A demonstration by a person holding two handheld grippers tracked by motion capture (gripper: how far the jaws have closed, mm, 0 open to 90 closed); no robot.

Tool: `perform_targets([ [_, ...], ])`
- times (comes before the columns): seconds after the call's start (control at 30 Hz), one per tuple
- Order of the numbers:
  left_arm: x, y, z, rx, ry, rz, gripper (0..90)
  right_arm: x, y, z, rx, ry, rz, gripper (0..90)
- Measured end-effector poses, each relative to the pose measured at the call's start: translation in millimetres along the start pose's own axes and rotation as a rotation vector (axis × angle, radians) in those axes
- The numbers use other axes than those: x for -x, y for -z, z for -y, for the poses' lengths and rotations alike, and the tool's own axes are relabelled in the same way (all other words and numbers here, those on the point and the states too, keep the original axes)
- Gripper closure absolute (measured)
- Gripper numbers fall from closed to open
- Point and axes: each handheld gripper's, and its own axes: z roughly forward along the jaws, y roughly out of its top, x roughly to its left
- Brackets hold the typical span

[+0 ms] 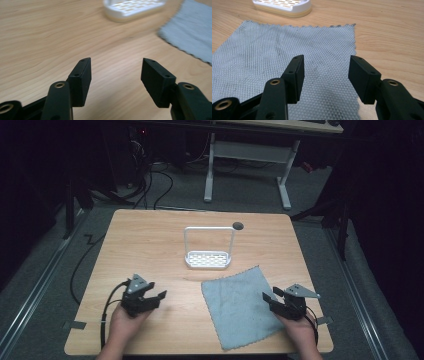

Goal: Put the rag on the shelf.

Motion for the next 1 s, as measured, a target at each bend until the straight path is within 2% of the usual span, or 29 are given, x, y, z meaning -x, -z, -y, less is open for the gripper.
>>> perform_targets([
  [0.07, -5.1, 1.2, 0.5, 0.014, 0.026, -0.007, 43.1, -1.7, -3.9, -1.3, 0.002, 0.007, -0.006, 47.1],
  [0.1, -5.1, 1.2, 0.3, 0.016, 0.027, -0.009, 43.6, -2.9, -5.1, -1.8, -0.003, 0.009, -0.007, 46.5],
  [0.17, -2.5, 0.0, -0.1, 0.014, 0.015, -0.006, 43.5, -4.6, -6.3, -1.8, -0.011, 0.029, -0.006, 45.4],
  [0.27, 0.5, -1.5, -0.4, 0.005, -0.002, -0.007, 43.2, -5.2, -5.1, -0.3, -0.014, 0.022, -0.014, 45.4],
  [0.53, -0.3, -3.8, 1.6, -0.001, 0.009, 0.001, 43.2, -2.0, -4.0, -0.5, -0.023, 0.008, -0.004, 49.0],
  [0.63, 0.1, -5.5, 1.8, -0.010, 0.006, 0.001, 43.1, 0.6, -3.9, -0.5, -0.038, 0.006, 0.006, 55.7],
  [0.77, 0.1, -5.7, 1.9, -0.010, 0.009, 0.003, 43.2, 3.8, -3.7, 0.4, -0.073, 0.016, 0.036, 77.6],
  [0.87, 0.0, -5.7, 2.0, -0.015, 0.007, 0.001, 43.2, 5.6, -4.4, 1.3, -0.101, 0.027, 0.063, 87.7],
  [1.0, -0.4, -5.2, 2.1, -0.009, 0.011, 0.002, 43.7, 7.5, -7.7, 3.2, -0.153, 0.035, 0.074, 90.0],
])
